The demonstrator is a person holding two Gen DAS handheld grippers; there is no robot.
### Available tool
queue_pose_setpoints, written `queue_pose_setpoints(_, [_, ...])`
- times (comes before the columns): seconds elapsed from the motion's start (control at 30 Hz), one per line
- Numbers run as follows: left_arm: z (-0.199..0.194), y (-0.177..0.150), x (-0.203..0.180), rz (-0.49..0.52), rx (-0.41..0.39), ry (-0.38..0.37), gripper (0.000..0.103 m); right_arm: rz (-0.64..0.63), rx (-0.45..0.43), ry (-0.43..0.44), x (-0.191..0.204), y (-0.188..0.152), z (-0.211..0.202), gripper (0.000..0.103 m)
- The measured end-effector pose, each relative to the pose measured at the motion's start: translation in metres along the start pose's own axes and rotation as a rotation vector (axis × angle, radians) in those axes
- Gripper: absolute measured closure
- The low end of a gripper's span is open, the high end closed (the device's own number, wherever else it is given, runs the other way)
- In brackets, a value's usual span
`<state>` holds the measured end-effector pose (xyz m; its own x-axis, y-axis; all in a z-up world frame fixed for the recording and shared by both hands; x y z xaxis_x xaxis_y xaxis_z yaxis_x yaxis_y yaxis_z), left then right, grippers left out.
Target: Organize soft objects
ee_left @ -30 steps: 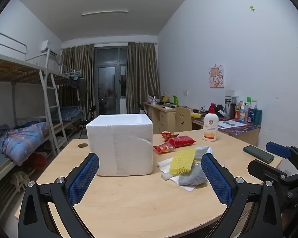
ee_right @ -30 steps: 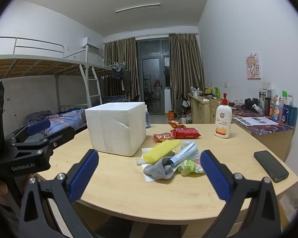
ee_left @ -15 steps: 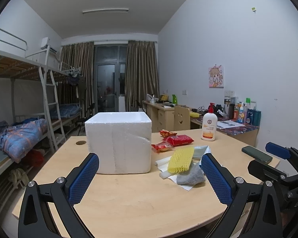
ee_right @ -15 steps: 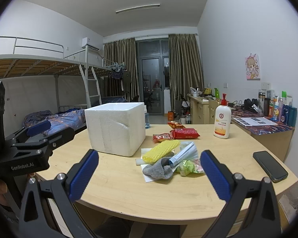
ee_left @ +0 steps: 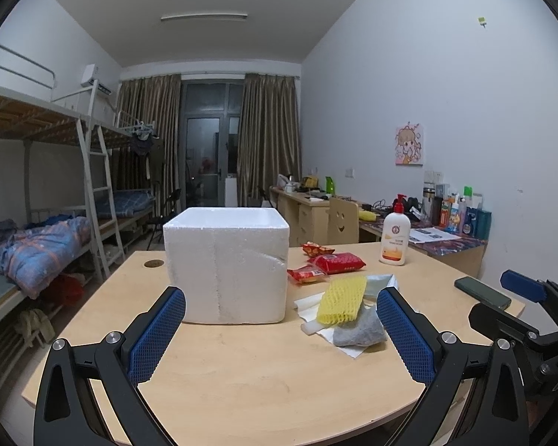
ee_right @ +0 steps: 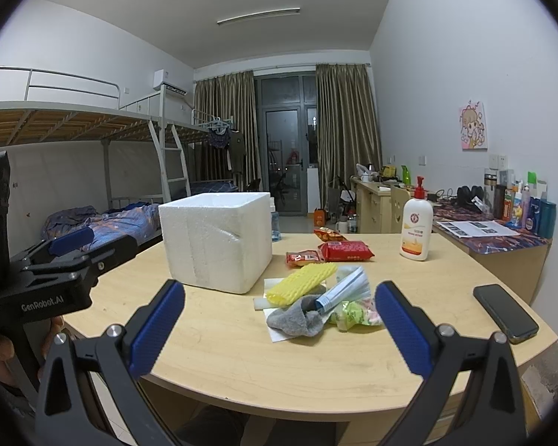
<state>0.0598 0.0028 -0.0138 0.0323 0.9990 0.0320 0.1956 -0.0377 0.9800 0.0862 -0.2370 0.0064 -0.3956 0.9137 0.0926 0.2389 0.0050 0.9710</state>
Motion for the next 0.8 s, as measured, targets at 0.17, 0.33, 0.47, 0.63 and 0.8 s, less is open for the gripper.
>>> queue_pose_setpoints(0.17, [-0.0007,-0.0003,-0.0014,0.012,-0.001,-0.006,0.000,0.000,0.001,0.005,-0.0002,-0.0003,0.0004,0.000])
queue_pose_setpoints(0.33, [-0.0002,-0.0003,-0.0016,0.007,0.001,-0.012,0.000,0.001,0.005,0.004,0.0001,-0.0013,0.0032,0.000])
queue_pose_setpoints(0.47, [0.0001,-0.0008,-0.0020,0.017,0.002,-0.010,0.000,0.000,0.004,0.004,0.0000,-0.0014,0.0032,0.000])
queue_pose_setpoints(0.63, [0.0007,-0.0014,-0.0021,0.019,0.007,-0.006,0.000,-0.003,0.008,0.003,0.0008,-0.0027,0.0035,0.000])
queue_pose_setpoints(0.8, [0.0008,-0.0015,-0.0016,0.014,0.007,-0.006,0.000,-0.002,0.007,0.002,0.0008,-0.0015,0.0035,0.000])
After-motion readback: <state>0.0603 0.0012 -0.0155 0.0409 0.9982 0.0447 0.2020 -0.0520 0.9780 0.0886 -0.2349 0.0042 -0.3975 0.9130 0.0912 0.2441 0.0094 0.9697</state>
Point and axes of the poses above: each gripper's, at about its wrist camera, not at the fingertips, and z roughly the way its jaws point, x to its left, y to its top, the point moved 6 cm from there along z, roughly the way its jaws point, and after that the axes turned 4 degrees about z, right-handed, at the moved point
